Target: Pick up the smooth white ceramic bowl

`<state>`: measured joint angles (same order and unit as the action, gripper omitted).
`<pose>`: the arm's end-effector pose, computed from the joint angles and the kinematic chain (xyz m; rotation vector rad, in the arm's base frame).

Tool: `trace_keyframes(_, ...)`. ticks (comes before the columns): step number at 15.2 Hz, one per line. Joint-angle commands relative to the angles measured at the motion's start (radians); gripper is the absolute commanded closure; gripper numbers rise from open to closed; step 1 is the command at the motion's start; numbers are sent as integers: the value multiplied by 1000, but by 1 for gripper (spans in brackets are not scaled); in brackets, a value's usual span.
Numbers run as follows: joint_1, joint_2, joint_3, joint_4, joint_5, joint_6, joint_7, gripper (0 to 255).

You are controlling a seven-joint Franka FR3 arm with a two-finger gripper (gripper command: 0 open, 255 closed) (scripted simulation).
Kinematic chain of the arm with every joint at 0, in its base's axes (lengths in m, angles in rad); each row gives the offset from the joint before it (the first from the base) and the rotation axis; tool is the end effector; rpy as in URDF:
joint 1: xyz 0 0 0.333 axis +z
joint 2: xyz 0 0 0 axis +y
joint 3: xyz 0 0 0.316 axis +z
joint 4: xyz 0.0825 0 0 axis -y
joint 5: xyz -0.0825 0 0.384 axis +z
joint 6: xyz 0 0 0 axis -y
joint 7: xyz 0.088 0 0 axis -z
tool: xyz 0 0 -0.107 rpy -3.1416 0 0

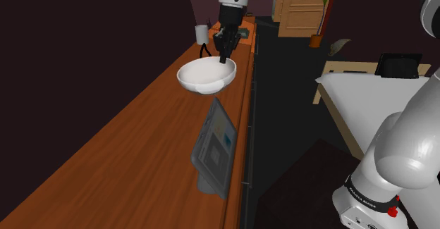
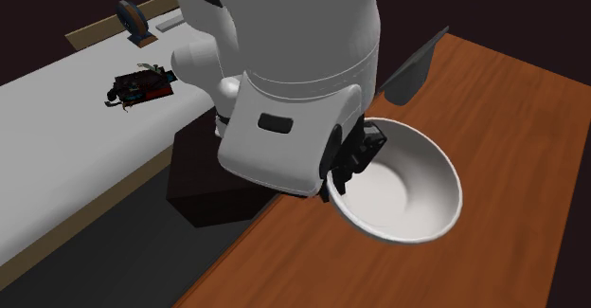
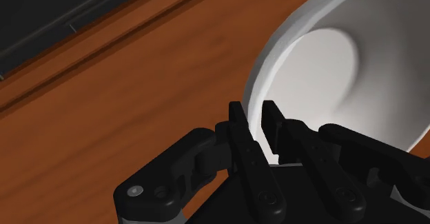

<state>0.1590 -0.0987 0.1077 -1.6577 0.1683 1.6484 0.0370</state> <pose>0.5073 0.1591 0.6448 -2.9522 -0.3321 -0.0950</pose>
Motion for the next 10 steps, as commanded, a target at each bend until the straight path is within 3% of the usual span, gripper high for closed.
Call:
trace_keyframes(1,0,8,0,38,-1,-29,5,255)
trace_keyframes(10,0,48,0,184,-5,-134,22,255)
